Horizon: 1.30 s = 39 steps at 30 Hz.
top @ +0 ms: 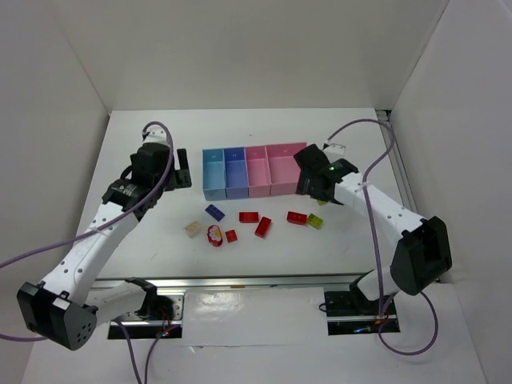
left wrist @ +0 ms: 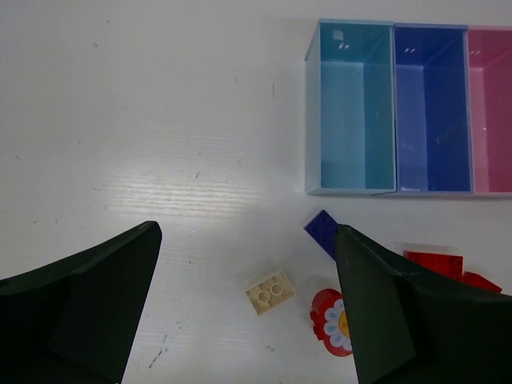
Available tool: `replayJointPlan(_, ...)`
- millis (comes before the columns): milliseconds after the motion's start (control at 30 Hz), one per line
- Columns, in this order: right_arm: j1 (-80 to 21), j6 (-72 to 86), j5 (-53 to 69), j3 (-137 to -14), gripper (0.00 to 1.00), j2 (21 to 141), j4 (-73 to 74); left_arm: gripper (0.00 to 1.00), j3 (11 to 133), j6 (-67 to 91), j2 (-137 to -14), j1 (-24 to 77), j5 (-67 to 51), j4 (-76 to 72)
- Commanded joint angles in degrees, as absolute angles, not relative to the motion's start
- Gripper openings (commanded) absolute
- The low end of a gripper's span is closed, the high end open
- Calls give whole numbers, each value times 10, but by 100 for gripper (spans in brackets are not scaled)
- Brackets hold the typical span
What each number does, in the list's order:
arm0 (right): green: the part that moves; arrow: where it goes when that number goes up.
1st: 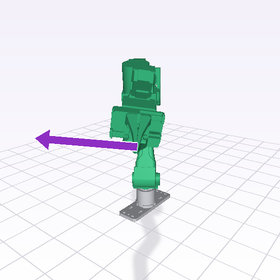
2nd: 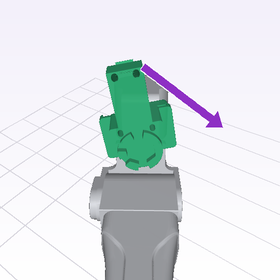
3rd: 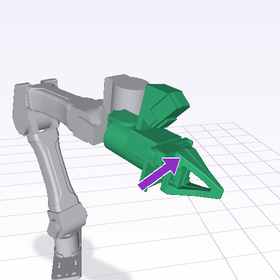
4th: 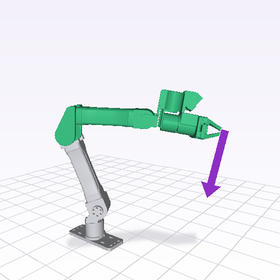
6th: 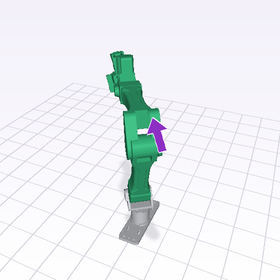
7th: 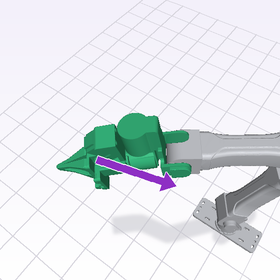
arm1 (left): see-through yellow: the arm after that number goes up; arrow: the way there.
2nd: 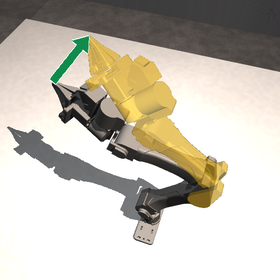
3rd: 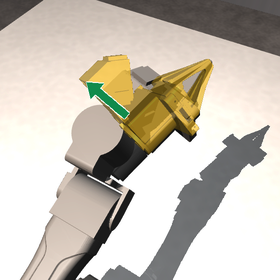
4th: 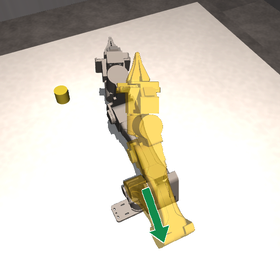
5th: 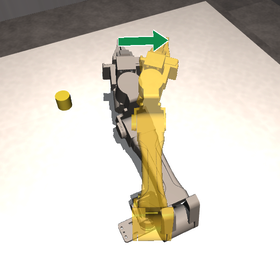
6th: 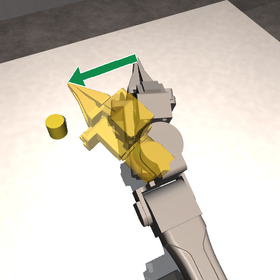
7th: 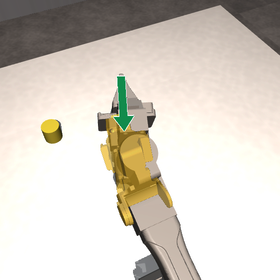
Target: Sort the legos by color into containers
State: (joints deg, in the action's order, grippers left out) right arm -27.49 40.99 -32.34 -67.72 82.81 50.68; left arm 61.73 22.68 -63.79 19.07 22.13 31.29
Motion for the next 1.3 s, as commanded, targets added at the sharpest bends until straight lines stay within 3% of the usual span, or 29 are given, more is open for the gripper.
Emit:
replayJointPlan(0, -336, 401, -246, -655, 100, 795, 466, 100, 629, 240, -612, 193, 208, 311)
replayJointPlan(267, -477, 546, -199, -620, 97, 846, 398, 100, 694, 253, -665, 193, 175, 382)
replayJointPlan(633, -532, 542, -145, -672, 97, 1003, 308, 100, 647, 229, -621, 206, 153, 382)
replayJointPlan(933, -537, 558, -172, -673, 82, 1042, 320, 100, 635, 224, -616, 211, 153, 382)
replayJointPlan(1033, -537, 558, -192, -673, 72, 1042, 320, 100, 624, 224, -622, 211, 153, 377)
replayJointPlan(1100, -532, 558, -209, -678, 57, 1042, 329, 100, 624, 229, -628, 211, 158, 377)
replayJointPlan(1267, -532, 558, -252, -693, 45, 1019, 374, 100, 624, 235, -634, 211, 163, 377)
